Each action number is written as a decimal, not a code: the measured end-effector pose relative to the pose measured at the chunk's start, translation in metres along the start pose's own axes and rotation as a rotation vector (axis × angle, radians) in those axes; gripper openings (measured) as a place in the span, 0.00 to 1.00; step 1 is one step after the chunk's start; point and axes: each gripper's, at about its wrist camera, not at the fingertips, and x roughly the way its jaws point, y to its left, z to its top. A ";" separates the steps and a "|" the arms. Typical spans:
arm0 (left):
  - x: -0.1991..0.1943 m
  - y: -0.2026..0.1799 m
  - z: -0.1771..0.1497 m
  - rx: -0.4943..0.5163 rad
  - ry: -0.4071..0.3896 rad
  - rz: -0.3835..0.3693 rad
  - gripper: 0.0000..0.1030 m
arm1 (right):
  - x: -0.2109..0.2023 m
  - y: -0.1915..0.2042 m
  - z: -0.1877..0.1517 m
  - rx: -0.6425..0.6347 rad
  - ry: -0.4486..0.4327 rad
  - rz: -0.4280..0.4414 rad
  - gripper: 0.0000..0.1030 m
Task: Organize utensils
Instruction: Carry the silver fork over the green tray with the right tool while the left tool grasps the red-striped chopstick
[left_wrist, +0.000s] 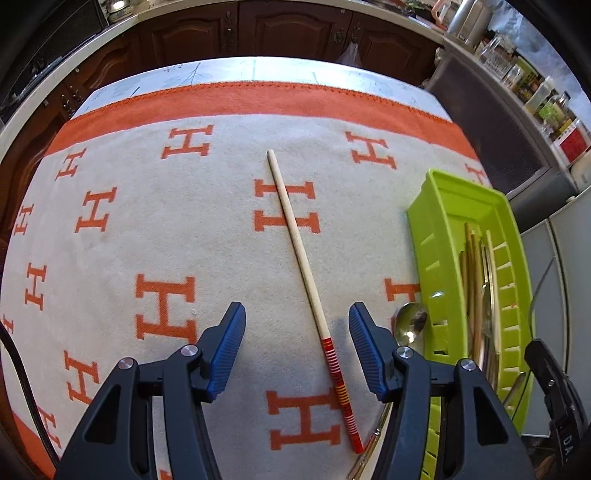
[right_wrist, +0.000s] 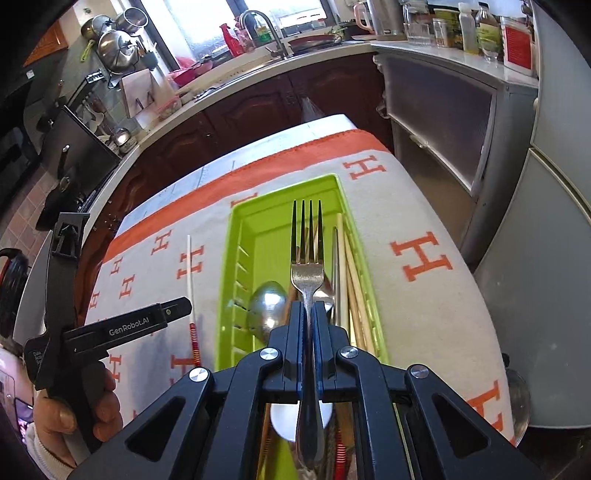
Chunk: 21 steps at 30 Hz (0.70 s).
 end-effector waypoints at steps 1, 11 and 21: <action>0.004 -0.002 -0.001 0.004 0.011 0.012 0.55 | 0.002 -0.002 -0.001 0.004 0.004 0.001 0.04; 0.011 -0.014 -0.006 0.046 -0.017 0.097 0.47 | 0.010 -0.004 0.003 0.044 -0.044 0.054 0.12; 0.007 0.009 -0.008 -0.041 -0.027 0.032 0.03 | 0.005 0.005 -0.002 0.054 -0.057 0.103 0.12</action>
